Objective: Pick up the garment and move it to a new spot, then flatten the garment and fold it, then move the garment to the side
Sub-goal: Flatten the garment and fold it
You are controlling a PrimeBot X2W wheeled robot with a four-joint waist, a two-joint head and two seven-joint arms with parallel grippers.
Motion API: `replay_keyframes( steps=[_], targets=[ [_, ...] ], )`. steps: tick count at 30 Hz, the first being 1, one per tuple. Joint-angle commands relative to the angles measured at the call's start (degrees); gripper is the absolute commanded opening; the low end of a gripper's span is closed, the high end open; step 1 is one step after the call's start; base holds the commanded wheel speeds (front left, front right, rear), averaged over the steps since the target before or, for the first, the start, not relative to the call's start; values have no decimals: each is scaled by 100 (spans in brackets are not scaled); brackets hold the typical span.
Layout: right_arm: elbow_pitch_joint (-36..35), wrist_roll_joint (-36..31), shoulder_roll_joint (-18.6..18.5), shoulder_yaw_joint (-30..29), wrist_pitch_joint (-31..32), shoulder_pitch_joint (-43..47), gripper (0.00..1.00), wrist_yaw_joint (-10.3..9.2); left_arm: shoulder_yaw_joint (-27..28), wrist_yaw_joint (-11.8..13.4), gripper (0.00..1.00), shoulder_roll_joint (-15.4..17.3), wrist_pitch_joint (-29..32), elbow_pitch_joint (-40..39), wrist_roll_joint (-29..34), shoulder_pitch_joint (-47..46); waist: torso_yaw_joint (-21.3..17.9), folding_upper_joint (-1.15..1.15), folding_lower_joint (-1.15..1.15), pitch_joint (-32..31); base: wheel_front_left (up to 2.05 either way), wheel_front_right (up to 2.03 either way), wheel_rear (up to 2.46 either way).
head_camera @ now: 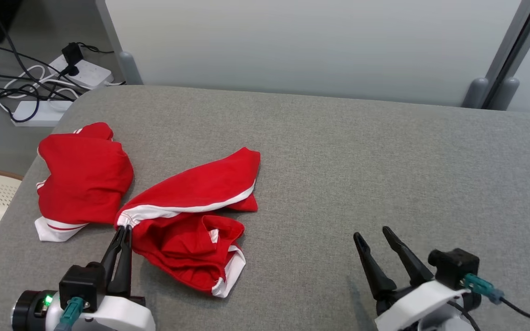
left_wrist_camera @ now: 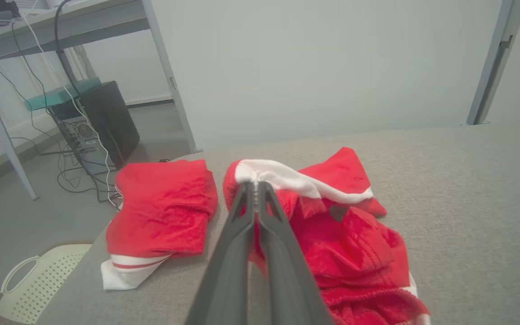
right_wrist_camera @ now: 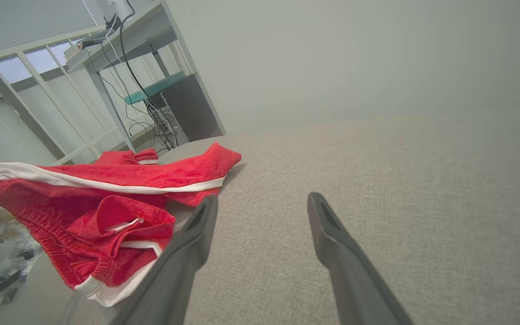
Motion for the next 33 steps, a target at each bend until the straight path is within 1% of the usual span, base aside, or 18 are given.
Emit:
replay_keyframes(
  steps=[1, 3, 5, 9, 12, 14, 16, 18, 21, 22, 23, 24, 26, 28, 30, 33],
  targets=[
    [11, 91, -57, 254, -78, -373, 100, 9, 281, -2, 0, 88, -68, -183, -80, -189, 71, 0, 0, -5, 0, 0, 0],
    [203, 181, -62, 402, -78, -590, 100, 9, 257, -151, 0, -50, -121, -242, -131, -246, 145, 0, 0, -36, 0, 0, 0],
    [266, 253, -39, 440, -78, -691, 100, 9, 251, -355, 0, -227, -172, -264, -184, -381, 152, 0, 0, -61, 0, 0, 0],
    [236, 281, -58, 392, -78, -633, 100, 9, 108, -789, 0, -507, -215, -77, -23, -953, -87, 0, 0, -121, 0, 0, 0],
    [120, 188, -81, 128, -78, -488, 100, 9, -75, -1133, 0, -765, -227, 220, 168, -1589, -449, 0, 0, -140, 0, 0, 0],
    [9, 78, -67, -176, -78, -390, 100, 9, -188, -1356, 0, -987, -232, 454, 262, -2020, -764, 0, 0, -144, 0, 0, 0],
    [-79, -70, -23, -538, -78, -287, 100, 9, -305, -1570, 0, -1240, -236, 709, 364, -2437, -1099, 0, 0, -149, 0, 0, 0],
    [-120, -228, 15, -760, -78, -207, 100, 9, -387, -1780, 0, -1541, -239, 916, 427, -2813, -1428, 0, 0, -144, 0, 0, 0],
    [-118, -406, 68, -892, -78, -153, 100, 9, -483, -2103, 0, -2011, -240, 1055, 594, -3321, -1895, 0, 0, -125, 0, 0, 0],
    [-118, -406, 68, -892, -78, -153, 100, 9, -483, -2103, 0, -2011, -240, 1055, 594, -3321, -1895, 0, 0, -125, 0, 0, 0],
    [-111, -440, 84, -899, -78, -147, 100, 9, -493, -2217, 0, -2176, -240, 1051, 631, -3462, -2037, 0, 0, -115, 0, 0, 0],
    [-88, -474, 109, -909, -78, -145, 100, 9, -519, -2421, 0, -2399, -241, 978, 693, -3676, -2264, 0, 0, -92, 0, 0, 0],
    [-66, -491, 127, -923, -78, -136, 100, 9, -583, -2547, 0, -2501, -241, 969, 741, -3775, -2413, 0, 0, -65, 0, 0, 0],
    [-68, -487, 134, -947, -78, -110, 100, 9, -667, -2605, 0, -2520, -241, 1105, 727, -3679, -2469, 0, 0, -40, 0, 0, 0],
    [-89, -485, 112, -1023, -78, -38, 100, 9, -726, -2616, 0, -2436, -230, 1327, 685, -3443, -2420, 0, 0, 31, 0, 0, 0],
    [-153, -487, 36, -1077, -78, 99, 100, 9, -690, -2506, 0, -2187, -233, 1675, 665, -3009, -2245, 0, 0, 176, 0, 0, 0]
  ],
)
